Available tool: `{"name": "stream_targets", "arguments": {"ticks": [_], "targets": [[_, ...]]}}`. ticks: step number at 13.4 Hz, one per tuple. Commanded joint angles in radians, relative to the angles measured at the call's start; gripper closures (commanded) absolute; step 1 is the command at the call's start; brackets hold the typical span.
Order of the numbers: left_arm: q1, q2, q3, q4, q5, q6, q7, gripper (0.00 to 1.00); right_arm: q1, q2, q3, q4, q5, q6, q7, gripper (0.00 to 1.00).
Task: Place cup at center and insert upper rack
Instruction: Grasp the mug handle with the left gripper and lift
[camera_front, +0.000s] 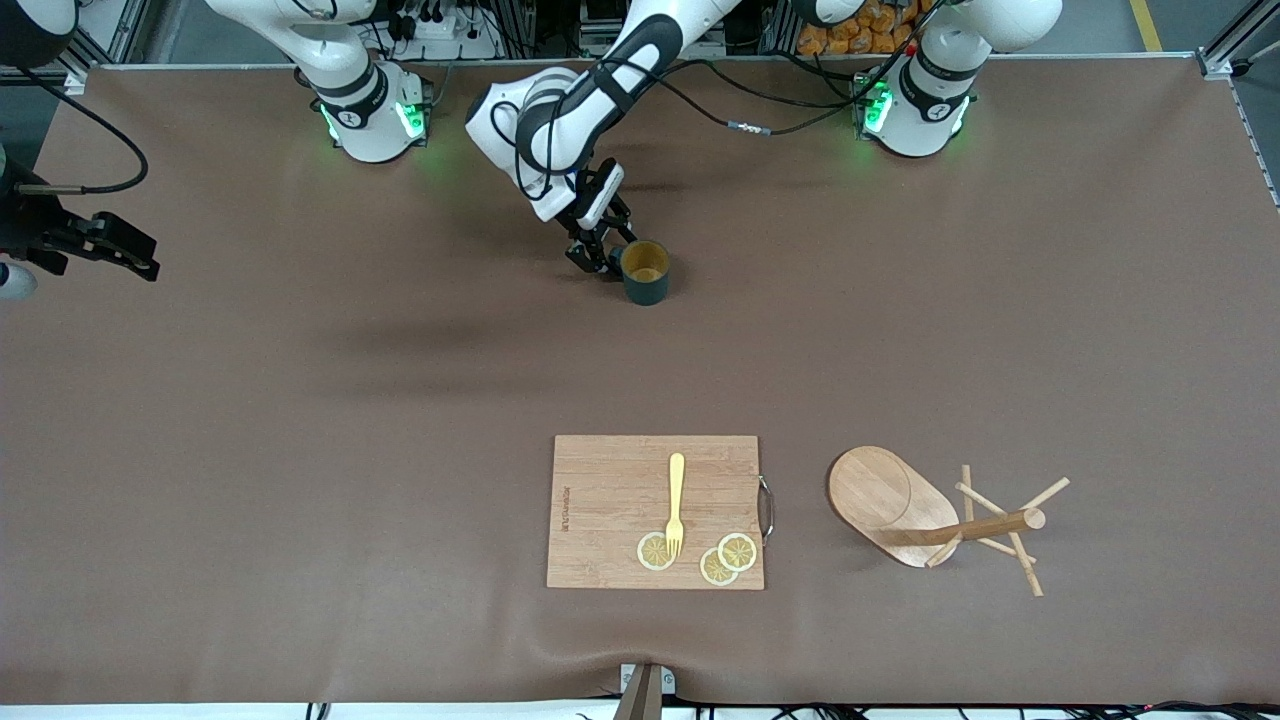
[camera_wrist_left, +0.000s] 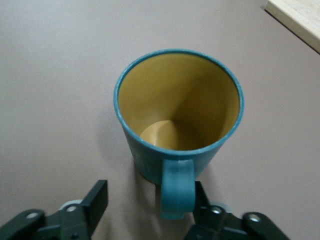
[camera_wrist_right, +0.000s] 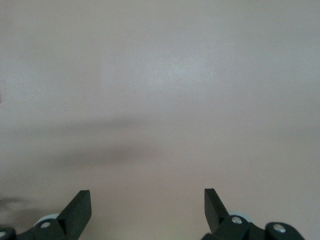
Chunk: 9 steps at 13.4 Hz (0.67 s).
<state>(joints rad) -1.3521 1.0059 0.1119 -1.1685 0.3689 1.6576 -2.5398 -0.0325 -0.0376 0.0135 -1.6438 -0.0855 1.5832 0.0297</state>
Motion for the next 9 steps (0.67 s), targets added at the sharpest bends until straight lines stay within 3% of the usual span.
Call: {"name": "stream_targets", "arguments": {"ticks": [1,3,6,8,9], "targets": [[-0.002,0.016,0.009,0.029,-0.019,-0.018,-0.011,0.37,-0.006,0.008,0.002,0.012,0.0,0.0,0.012,0.0],[-0.002,0.014,0.008,0.029,-0.019,-0.016,-0.011,0.5,-0.006,0.008,0.002,0.013,0.0,0.0,0.012,0.0],[0.001,0.008,0.008,0.029,-0.027,-0.009,-0.008,0.86,-0.006,0.008,0.002,0.012,0.0,0.0,0.012,0.0],[0.001,0.002,0.008,0.029,-0.027,-0.009,-0.002,0.99,-0.006,0.008,0.002,0.01,0.0,0.0,0.013,0.0],[0.001,-0.004,0.006,0.029,-0.027,-0.009,0.001,1.0,-0.006,0.007,0.002,0.01,0.0,-0.002,0.013,0.0]]}}
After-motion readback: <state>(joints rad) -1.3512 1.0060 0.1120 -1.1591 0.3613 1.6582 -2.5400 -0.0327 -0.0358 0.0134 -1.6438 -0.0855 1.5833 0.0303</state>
